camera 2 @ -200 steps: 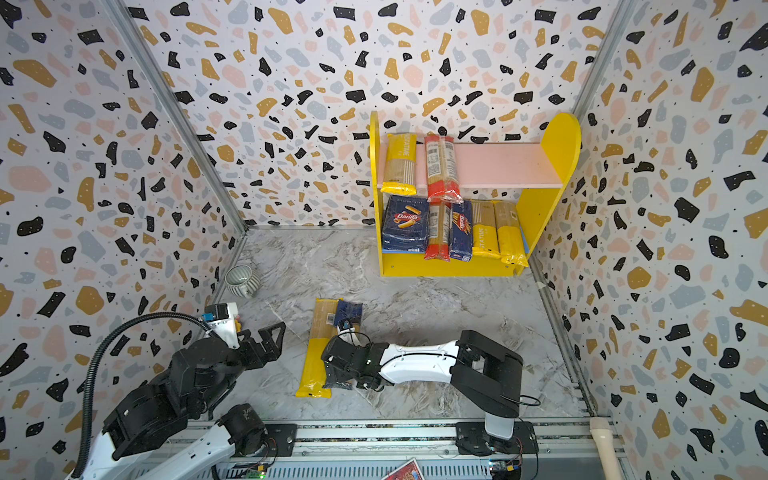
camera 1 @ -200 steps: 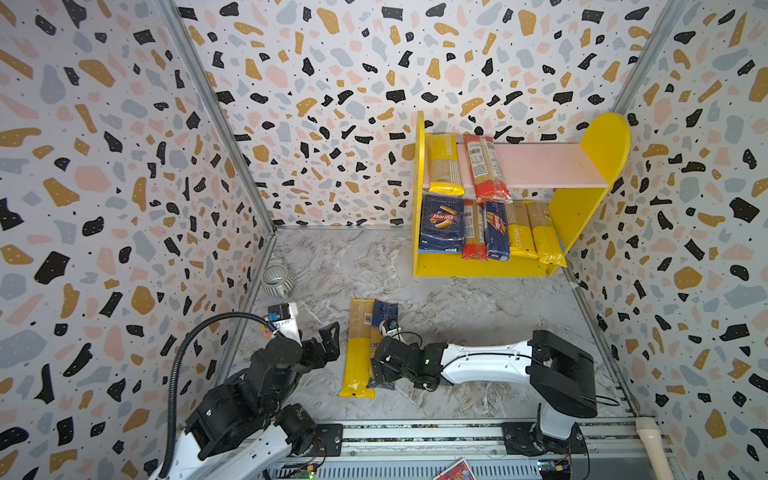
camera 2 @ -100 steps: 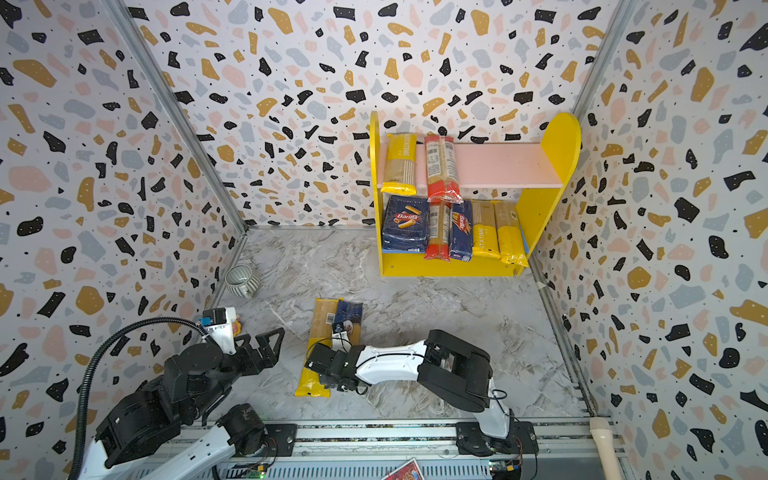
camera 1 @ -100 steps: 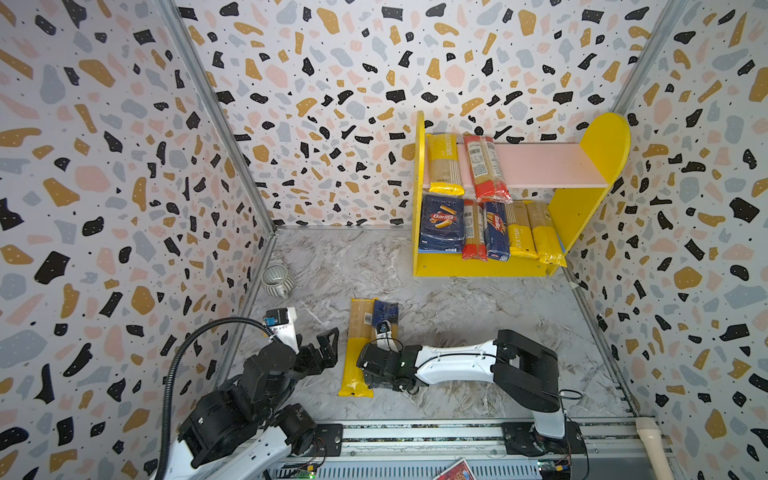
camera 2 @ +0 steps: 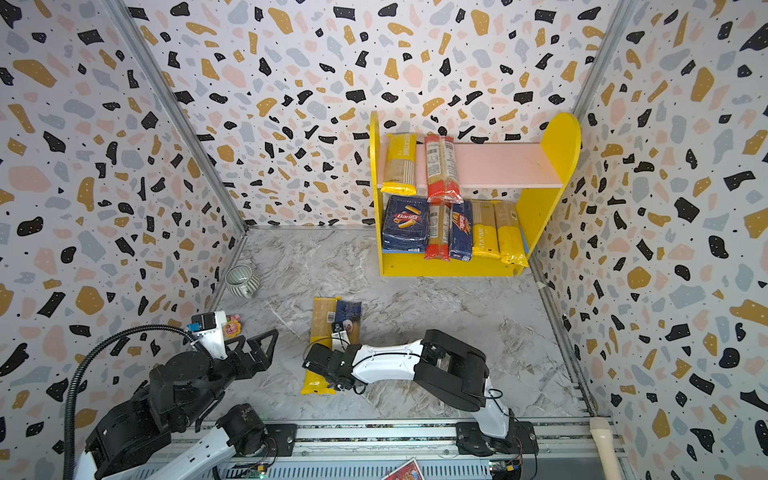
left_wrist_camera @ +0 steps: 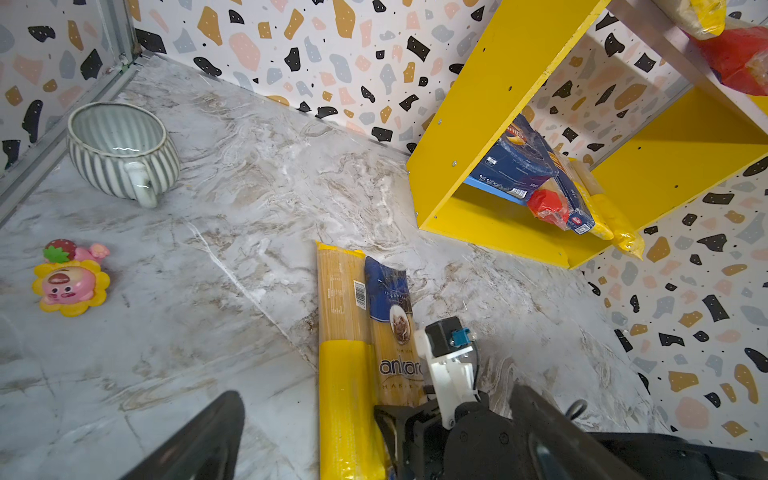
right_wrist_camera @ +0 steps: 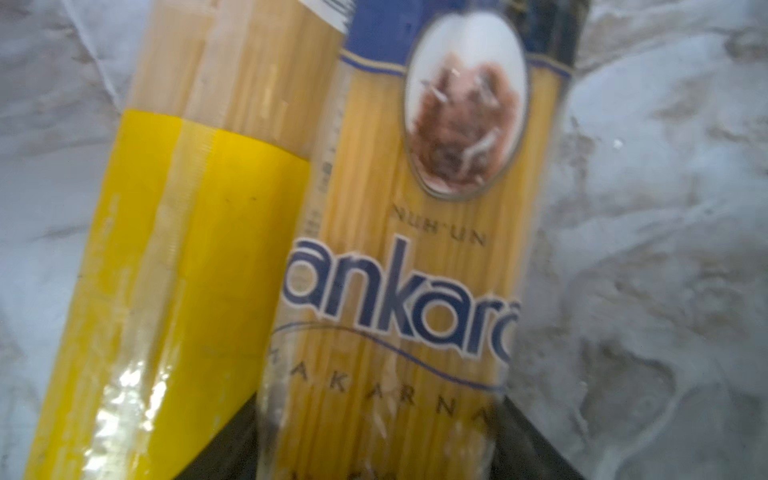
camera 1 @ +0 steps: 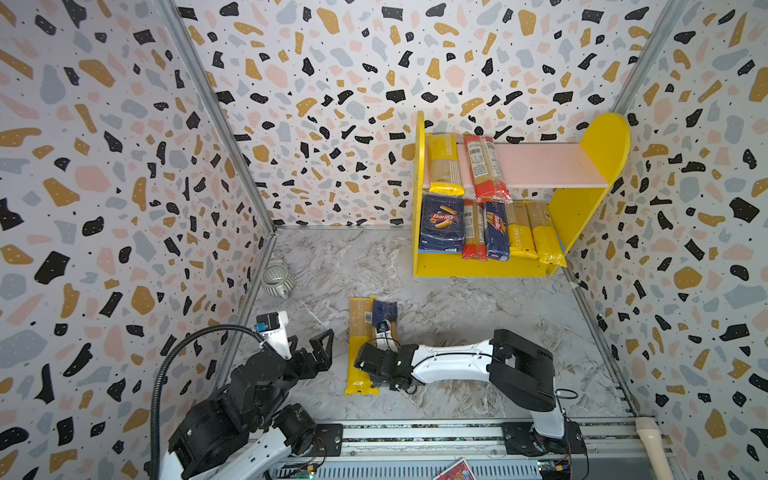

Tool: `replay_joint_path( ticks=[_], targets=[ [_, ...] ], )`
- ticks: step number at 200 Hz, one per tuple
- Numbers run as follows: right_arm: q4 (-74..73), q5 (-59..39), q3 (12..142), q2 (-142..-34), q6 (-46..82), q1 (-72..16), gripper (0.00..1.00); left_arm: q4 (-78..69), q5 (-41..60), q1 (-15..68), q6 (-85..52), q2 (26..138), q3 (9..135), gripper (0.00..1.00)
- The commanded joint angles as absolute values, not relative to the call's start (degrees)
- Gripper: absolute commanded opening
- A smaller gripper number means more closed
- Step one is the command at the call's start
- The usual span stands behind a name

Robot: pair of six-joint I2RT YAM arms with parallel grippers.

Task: Place and organize the pasta boxes and bags onto the shelf
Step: 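Drag the Ankara bag with the right gripper away from the yellow-banded bag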

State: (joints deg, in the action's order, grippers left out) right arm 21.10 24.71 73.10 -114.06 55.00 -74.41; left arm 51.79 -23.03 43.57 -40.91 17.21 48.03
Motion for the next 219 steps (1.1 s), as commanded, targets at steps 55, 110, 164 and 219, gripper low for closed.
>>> replay_joint_path(
  ticks=[55, 110, 164, 219],
  targets=[
    [29.2, 21.1, 56.5, -111.4, 51.0, -70.4, 0.32, 52.1, -24.8, 43.8, -39.6, 17.5, 48.6, 1.00],
    [13.0, 7.6, 42.4, -92.2, 43.4, -62.5, 0.11, 52.6, -25.8, 43.7, -40.1, 18.5, 49.0, 1.00],
    [3.7, -15.9, 30.6, -65.7, 37.7, -47.7, 0.05, 51.5, -27.3, 43.7, -40.3, 22.2, 49.9, 0.99],
    [5.4, -32.6, 26.5, -50.0, 37.7, -37.1, 0.01, 47.6, -28.7, 43.7, -40.3, 28.1, 51.7, 1.00]
  ],
)
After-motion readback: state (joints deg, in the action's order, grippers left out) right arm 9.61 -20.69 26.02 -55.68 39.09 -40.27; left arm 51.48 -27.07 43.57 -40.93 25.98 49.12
